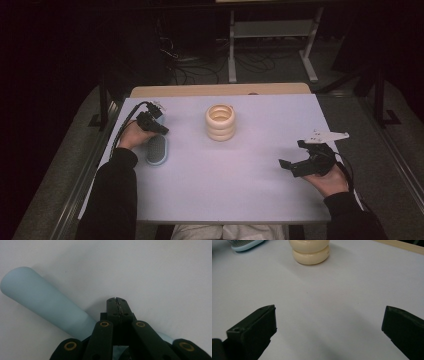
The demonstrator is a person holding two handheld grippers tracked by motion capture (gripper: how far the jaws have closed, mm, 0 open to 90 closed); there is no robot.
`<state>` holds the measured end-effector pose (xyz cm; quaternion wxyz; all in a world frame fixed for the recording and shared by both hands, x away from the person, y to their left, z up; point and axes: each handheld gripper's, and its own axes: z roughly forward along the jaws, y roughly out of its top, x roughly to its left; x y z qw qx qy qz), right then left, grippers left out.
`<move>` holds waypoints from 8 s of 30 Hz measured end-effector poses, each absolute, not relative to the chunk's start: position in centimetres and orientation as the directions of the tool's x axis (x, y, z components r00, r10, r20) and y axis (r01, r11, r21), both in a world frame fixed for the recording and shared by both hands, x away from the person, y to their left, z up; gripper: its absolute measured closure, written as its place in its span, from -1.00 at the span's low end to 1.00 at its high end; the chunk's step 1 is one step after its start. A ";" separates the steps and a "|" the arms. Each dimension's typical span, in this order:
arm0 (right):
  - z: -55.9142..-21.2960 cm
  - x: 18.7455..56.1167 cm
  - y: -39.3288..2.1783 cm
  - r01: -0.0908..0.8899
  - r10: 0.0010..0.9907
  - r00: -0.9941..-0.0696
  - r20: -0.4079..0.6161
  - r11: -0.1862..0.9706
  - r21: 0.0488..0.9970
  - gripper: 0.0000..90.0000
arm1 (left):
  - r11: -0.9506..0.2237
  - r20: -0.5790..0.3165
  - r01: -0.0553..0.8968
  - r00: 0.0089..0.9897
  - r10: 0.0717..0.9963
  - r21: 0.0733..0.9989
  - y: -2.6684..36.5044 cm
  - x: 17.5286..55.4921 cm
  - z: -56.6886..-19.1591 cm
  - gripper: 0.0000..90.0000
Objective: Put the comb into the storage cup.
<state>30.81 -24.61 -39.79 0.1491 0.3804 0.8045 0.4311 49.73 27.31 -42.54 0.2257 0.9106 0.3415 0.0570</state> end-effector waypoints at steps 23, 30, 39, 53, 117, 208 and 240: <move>-40.0 30.8 -24.3 0.488 0.739 -0.669 0.080 0.356 0.797 -1.00 | -0.509 -0.114 0.705 0.633 0.766 0.494 33.4 47.1 -42.8 1.00; -39.9 30.7 -24.5 0.489 0.740 -0.667 0.084 0.350 0.799 -1.00 | -0.500 -0.108 0.712 0.620 0.777 0.493 33.9 45.8 -42.7 1.00; -39.8 30.5 -24.4 0.489 0.741 -0.667 0.082 0.351 0.799 -1.00 | -0.486 -0.113 0.720 0.608 0.785 0.495 34.0 44.8 -42.7 1.00; -39.8 30.4 -24.3 0.486 0.739 -0.669 0.073 0.362 0.796 -1.00 | -0.421 -0.113 0.731 0.557 0.823 0.537 34.3 42.4 -42.7 1.00; -39.8 30.2 -23.9 0.481 0.731 -0.680 0.053 0.390 0.785 -1.00 | -0.652 0.102 0.655 0.671 0.734 0.382 34.8 35.1 -40.9 1.00; -40.0 30.5 -23.3 0.472 0.694 -0.718 0.053 0.429 0.770 -1.00 | -0.770 0.094 0.432 0.843 0.530 0.470 34.5 34.4 -38.7 0.56; -39.0 30.9 -25.0 0.494 0.718 -0.693 0.063 0.410 0.766 -1.00 | -0.797 0.237 0.264 0.862 0.447 0.543 30.6 35.9 -31.9 0.56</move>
